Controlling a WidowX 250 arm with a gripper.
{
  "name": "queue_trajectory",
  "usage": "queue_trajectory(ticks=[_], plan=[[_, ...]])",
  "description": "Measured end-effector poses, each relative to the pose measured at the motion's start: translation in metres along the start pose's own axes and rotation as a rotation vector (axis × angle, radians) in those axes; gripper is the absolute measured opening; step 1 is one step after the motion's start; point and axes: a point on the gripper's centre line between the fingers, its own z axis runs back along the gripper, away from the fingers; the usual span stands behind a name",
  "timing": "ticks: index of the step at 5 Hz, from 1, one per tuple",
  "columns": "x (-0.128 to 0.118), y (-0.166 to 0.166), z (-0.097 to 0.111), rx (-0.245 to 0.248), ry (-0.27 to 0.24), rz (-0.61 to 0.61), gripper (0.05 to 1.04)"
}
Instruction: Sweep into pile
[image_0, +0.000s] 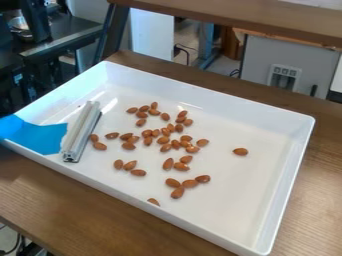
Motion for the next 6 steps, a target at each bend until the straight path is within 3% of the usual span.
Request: queue_trajectory(ticks=[1, 2, 3, 4, 5, 6], plan=[[0.000, 0.001, -0.013, -0.015, 0.030, 0.005, 0.999], [0.000, 0.001, -0.026, -0.024, 0.018, 0.005, 0.999], [0.001, -0.003, -0.042, -0.065, -0.028, 0.013, 0.999], [0.001, -0.008, -0.049, -0.079, -0.117, 0.049, 0.999], [0.000, -0.013, -0.060, -0.053, -0.177, 0.101, 0.999], [0.004, -0.023, -0.070, -0.006, -0.189, 0.121, 0.999]])
